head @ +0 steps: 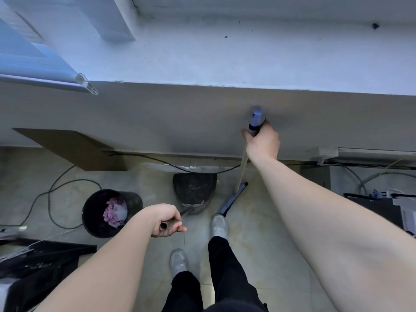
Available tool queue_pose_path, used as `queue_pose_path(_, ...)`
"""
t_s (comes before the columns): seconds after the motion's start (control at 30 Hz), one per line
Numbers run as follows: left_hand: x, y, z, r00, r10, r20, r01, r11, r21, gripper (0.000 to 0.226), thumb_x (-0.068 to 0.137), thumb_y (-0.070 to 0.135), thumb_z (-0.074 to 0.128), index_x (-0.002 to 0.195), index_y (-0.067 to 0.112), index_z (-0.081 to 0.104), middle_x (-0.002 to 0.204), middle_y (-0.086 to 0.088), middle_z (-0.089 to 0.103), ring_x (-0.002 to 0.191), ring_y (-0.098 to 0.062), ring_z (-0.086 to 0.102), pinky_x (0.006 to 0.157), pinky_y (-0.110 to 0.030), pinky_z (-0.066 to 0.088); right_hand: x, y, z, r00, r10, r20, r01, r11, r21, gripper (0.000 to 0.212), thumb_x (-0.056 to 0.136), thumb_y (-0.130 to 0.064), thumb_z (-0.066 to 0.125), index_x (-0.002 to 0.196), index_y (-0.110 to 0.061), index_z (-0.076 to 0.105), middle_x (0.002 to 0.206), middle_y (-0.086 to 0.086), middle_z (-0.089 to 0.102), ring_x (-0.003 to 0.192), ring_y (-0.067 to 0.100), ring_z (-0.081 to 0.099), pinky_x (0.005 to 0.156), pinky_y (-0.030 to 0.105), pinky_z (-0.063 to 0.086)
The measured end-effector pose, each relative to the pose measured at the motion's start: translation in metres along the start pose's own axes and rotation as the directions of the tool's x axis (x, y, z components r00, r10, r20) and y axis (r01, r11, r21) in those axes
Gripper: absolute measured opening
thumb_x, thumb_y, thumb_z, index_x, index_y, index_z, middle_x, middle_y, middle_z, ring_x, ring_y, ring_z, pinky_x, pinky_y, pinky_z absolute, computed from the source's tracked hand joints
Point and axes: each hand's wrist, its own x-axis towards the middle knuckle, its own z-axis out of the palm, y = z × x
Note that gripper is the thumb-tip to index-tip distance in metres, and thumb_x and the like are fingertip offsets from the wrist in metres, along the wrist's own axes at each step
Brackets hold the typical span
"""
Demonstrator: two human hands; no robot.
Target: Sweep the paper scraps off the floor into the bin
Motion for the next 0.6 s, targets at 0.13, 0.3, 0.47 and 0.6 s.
queue_pose_path(0.13, 0.005, -0.003, 0.011, 0.997, -0.035, -0.068, 0.043, 0.992, 0.122, 0.034, 0.092, 0.02, 0.055, 0.119, -0.002, 0.049, 0.093, -0.019, 0.07, 0.044, -0.018, 0.063, 0.037, -0.02, 0.049, 0.007, -0.002, 0.005, 0.999, 0.031, -0.01, -0.031, 0.999, 0.03, 0.038, 0.095, -0.038, 0.071, 0.115, -0.009, 0.057, 0.116, 0.013, 0.07, 0.109, 0.039, 0.067, 0.083, 0.038, 0.049)
queue_pose_path(0.3, 0.008, -0.005, 0.022, 0.991, -0.065, -0.119, 0.083, 0.985, 0.154, 0.044, 0.086, 0.039, 0.064, 0.102, 0.001, 0.048, 0.113, -0.022, 0.063, 0.066, -0.026, 0.069, 0.044, -0.026, 0.054, 0.013, 0.001, 0.014, 0.996, 0.085, 0.014, -0.085, 0.995, 0.052, 0.042, 0.091, -0.042, 0.073, 0.117, -0.011, 0.059, 0.116, 0.009, 0.071, 0.108, 0.036, 0.068, 0.092, 0.045, 0.056)
queue_pose_path(0.47, 0.012, -0.004, 0.02, 0.984, -0.067, -0.167, 0.108, 0.963, 0.249, 0.066, 0.08, 0.051, 0.063, 0.114, -0.004, 0.051, 0.1, -0.025, 0.07, 0.068, -0.029, 0.073, 0.054, -0.032, 0.058, 0.012, 0.006, 0.015, 0.994, 0.102, 0.041, -0.105, 0.993, 0.059, 0.047, 0.088, -0.042, 0.076, 0.119, -0.013, 0.058, 0.116, 0.007, 0.07, 0.107, 0.034, 0.067, 0.089, 0.041, 0.054)
queue_pose_path(0.6, 0.006, -0.004, 0.019, 0.977, -0.026, -0.212, 0.09, 0.95, 0.299, 0.069, 0.079, 0.054, 0.061, 0.117, -0.001, 0.045, 0.096, -0.026, 0.07, 0.071, -0.033, 0.073, 0.064, -0.039, 0.06, 0.003, 0.011, 0.014, 0.992, 0.125, 0.019, -0.126, 0.988, 0.084, 0.059, 0.086, -0.044, 0.077, 0.132, -0.014, 0.055, 0.128, 0.007, 0.066, 0.116, 0.033, 0.065, 0.094, 0.041, 0.055)
